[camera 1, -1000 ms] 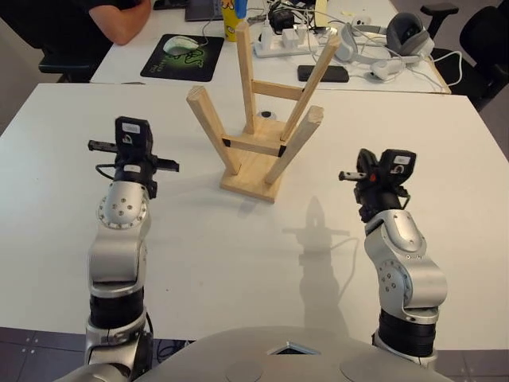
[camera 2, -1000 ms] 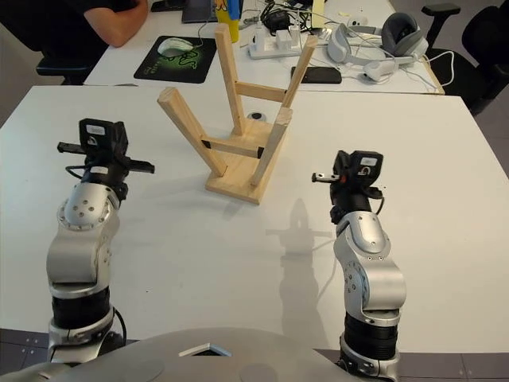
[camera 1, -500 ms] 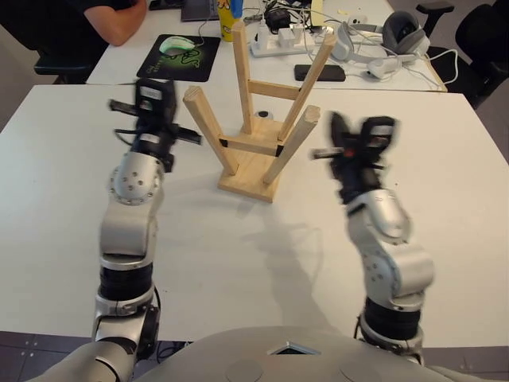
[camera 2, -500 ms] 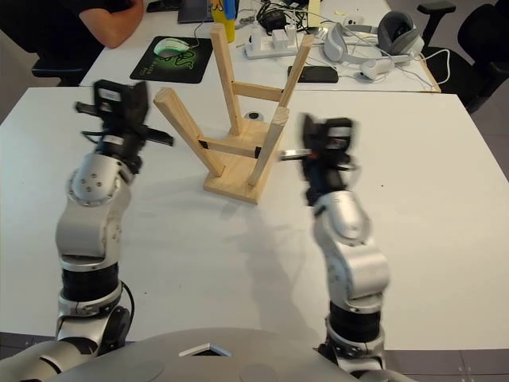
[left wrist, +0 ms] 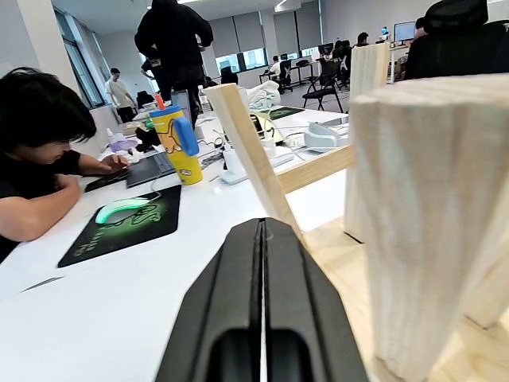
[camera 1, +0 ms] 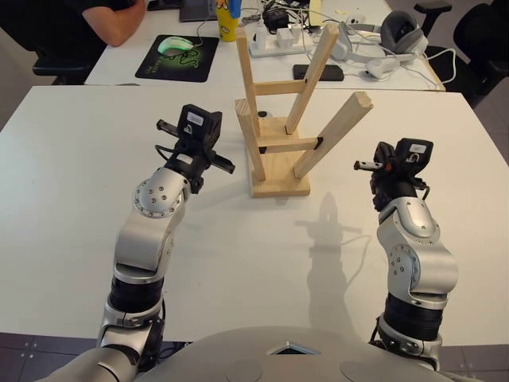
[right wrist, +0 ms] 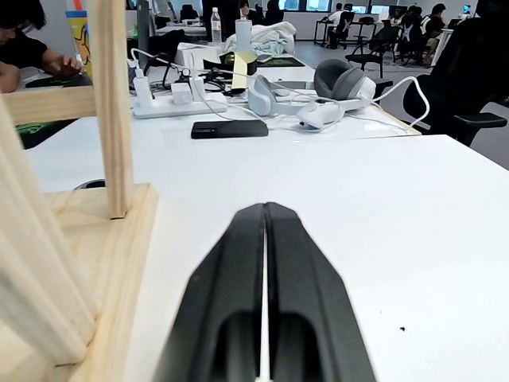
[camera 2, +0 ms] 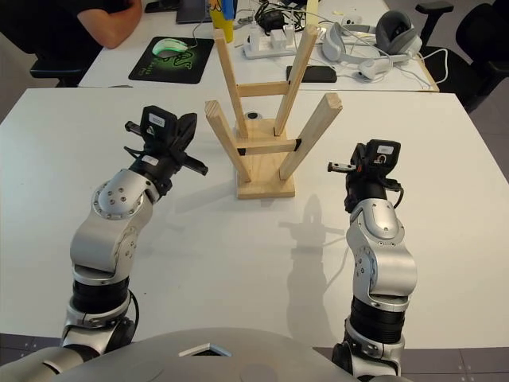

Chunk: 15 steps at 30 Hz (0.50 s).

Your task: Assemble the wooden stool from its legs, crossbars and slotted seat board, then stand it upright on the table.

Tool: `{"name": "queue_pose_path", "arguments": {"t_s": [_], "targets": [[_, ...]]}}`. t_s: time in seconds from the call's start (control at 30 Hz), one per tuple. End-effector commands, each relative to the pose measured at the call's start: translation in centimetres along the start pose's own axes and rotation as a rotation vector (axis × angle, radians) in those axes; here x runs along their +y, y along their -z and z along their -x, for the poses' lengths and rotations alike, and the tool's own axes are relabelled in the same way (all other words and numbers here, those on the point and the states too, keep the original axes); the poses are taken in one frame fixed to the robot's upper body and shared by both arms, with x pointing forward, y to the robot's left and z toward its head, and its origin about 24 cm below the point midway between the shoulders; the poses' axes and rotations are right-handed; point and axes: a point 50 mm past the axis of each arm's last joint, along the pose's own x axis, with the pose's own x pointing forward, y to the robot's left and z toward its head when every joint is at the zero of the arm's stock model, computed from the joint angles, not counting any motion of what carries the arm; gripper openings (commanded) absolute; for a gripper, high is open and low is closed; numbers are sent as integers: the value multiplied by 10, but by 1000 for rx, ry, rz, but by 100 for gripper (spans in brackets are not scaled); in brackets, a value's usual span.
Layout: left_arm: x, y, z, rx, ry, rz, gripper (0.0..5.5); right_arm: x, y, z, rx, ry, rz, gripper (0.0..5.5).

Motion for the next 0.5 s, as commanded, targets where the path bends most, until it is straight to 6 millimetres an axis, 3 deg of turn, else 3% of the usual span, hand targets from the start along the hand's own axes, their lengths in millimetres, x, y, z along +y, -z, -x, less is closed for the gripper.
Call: {"name": "queue_pose_path", "arguments": {"t_s": [0.03,0.23,0.33,0.4,0.43,0.47,0.5], "targets": [[31,0,6,5,-245,-36,0,-4,-12,-2,-79,10,-9,1],[60,-12,21,-60,-497,-104,0,-41,-38,-6,-229,217,50,1],[63,-11,23,-51,-531,-105,0,-40,-43,-8,-255,227,37,1],[38,-8,11,-37,-346,-23,0,-21,-45,-13,-268,98,-6,1],[6,-9,2,-45,-119,57,0,11,-46,-14,-270,-145,-27,1],[-32,-19,1,-91,148,36,0,59,-51,1,-283,-546,-2,1],[-59,-28,6,-138,324,22,0,83,-49,14,-270,-750,33,1]]}}
